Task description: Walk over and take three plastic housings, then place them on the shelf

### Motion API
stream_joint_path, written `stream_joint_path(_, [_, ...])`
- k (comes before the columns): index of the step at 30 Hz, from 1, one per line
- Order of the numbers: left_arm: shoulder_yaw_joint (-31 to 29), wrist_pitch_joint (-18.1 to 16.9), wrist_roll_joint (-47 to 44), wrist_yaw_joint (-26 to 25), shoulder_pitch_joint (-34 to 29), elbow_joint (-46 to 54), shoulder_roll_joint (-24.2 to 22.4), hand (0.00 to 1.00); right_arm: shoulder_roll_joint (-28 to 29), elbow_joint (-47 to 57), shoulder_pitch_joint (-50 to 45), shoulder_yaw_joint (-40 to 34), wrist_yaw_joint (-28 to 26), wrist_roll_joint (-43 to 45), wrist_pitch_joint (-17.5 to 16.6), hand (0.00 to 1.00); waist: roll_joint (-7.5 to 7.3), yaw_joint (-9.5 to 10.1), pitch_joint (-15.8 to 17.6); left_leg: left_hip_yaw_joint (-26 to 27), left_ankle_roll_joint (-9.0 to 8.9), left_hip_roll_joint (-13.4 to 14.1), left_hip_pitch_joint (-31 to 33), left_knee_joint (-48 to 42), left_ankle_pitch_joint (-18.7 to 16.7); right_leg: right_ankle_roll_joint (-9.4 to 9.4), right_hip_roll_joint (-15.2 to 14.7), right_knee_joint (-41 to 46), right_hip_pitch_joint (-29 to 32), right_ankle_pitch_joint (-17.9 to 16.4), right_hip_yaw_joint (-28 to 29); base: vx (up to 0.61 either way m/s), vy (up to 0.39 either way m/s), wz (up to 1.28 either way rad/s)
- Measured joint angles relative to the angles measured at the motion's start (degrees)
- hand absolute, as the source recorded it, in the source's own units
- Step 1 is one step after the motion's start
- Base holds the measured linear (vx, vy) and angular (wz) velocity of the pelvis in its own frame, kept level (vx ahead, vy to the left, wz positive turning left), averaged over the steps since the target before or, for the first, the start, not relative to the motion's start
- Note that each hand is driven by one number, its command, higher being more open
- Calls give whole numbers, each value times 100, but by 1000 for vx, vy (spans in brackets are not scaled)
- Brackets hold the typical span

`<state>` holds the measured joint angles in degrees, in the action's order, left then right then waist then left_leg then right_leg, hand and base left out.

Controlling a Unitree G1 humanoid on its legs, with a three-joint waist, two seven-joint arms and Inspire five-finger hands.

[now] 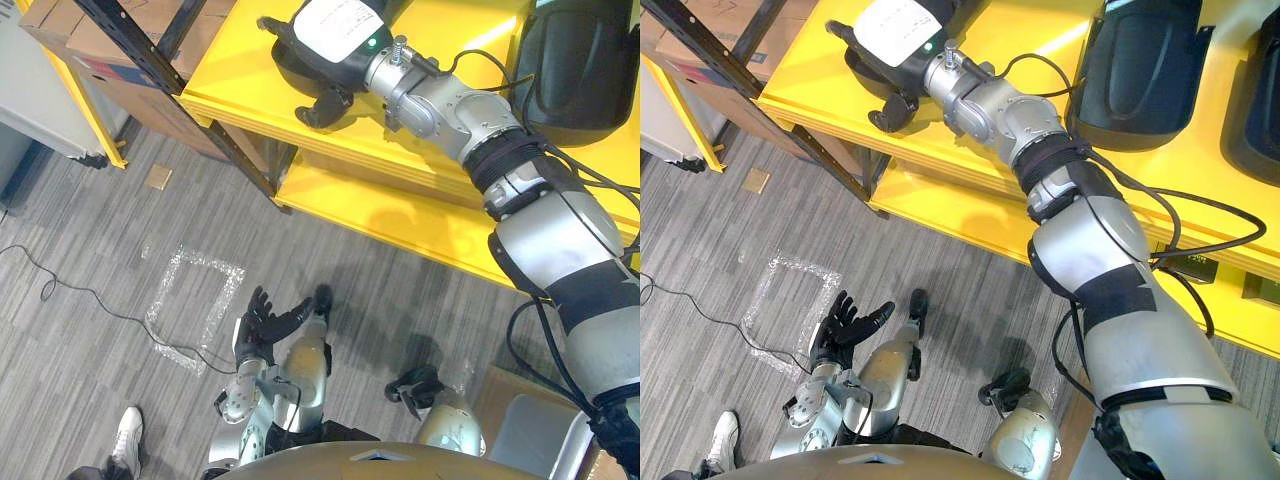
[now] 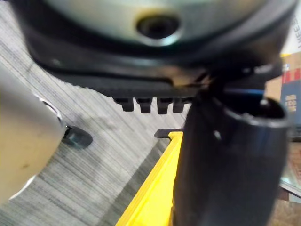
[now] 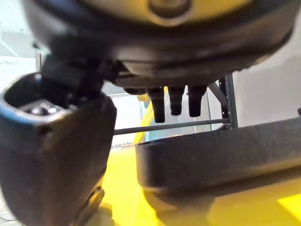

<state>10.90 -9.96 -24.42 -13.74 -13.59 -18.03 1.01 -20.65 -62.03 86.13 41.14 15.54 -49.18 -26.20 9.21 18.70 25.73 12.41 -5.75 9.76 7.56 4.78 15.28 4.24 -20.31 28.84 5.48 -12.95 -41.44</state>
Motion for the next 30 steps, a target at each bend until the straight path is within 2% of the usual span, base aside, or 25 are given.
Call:
stream_joint_path(5, [6, -24, 9, 53, 16, -14, 1, 100, 65, 263, 6, -17, 293, -7, -5, 100, -7, -32, -4, 96, -27, 110, -77, 0, -13, -16, 159, -170, -50, 81, 74, 22, -42, -12])
stream_joint_path(10, [23, -33, 103, 128, 55, -185, 5, 100, 22, 755, 22, -162, 397, -104, 85, 100, -37, -205, -32, 293, -50, 261, -230, 2, -31, -30, 378, -513, -211, 256, 155, 23, -26, -17])
stream_joint_path(11, [16, -57, 254, 133, 58, -225, 21, 100, 0, 932, 24, -170, 396, -79, 128, 100, -84, -277, -77, 349, -53, 289, -233, 3, -34, -41, 443, -604, -208, 308, 189, 7, -10, -24])
stream_joint_path(12, [27, -138, 258, 143, 62, -226, 74, 100, -14, 1136, 22, -169, 392, 128, 200, 100, -169, -355, -118, 427, -56, 315, -241, 3, -36, -61, 501, -678, -190, 347, 238, 9, -7, -25])
stream_joint_path(15, [66, -180, 265, 115, 251, -221, 163, 100, -180, 1643, -25, -217, 364, 821, 312, 100, -243, -512, -154, 540, -63, 398, -334, 3, -41, -69, 608, -833, -251, 447, 323, 8, -11, -25])
stream_joint_path(16, [21, -248, 268, 42, 323, -161, 167, 100, -234, 2106, -206, -391, 327, 1325, 455, 100, -306, -547, -186, 698, -63, 393, -420, 3, -41, -78, 648, -918, -273, 518, 415, -5, 27, -37])
stream_joint_path(18, [-62, -289, 267, -189, 343, 91, 168, 100, -247, 3067, -857, -861, 154, 2279, 689, 100, -397, -718, -409, 881, -62, 396, -451, 3, -40, -62, 704, -1107, -300, 631, 481, 17, 34, -32])
stream_joint_path(20, [-298, -402, 254, -482, 224, 752, 167, 100, -279, 4400, -2083, -1578, -144, 3519, 973, 100, -497, -899, -642, 1083, -62, 387, -623, 3, -41, -36, 801, -1492, -487, 842, 596, 43, 47, -30])
stream_joint_path(21, [-376, -439, 255, -559, 195, 942, 169, 100, -334, 4708, -2470, -1732, -220, 3828, 1036, 100, -508, -960, -721, 1108, -62, 383, -639, 3, -42, -22, 828, -1592, -529, 891, 599, 8, 53, -19])
stream_joint_path(22, [-550, -556, 254, -693, 183, 1317, 170, 100, -479, 5268, -3238, -2048, -371, 4374, 1135, 100, -521, -1034, -863, 1130, -62, 378, -643, 4, -43, -17, 879, -1783, -581, 985, 601, -21, 52, -8])
stream_joint_path(25, [-1085, -917, 254, -994, 171, 2276, 181, 100, -555, 6226, -5207, -2853, -556, 5083, 1389, 100, -467, -1168, -929, 1273, -148, 403, -815, 6, -135, 10, 1013, -2203, -818, 1189, 673, -25, 50, -19])
stream_joint_path(27, [-1332, -1077, 256, -1160, 100, 2793, 183, 100, -430, 6570, -6312, -3260, -568, 5352, 1572, 100, -398, -1287, -984, 1367, -104, 414, -861, 6, -259, 27, 1077, -2404, -901, 1293, 705, -31, 53, -23])
stream_joint_path(30, [-1601, -1321, 453, -1433, -369, 3842, 167, 100, 334, 7044, -8235, -4007, -705, 5951, 1579, 100, -381, -1446, -1103, 1574, -89, 392, -927, 6, -334, 52, 1154, -2731, -996, 1554, 847, 37, 44, -27])
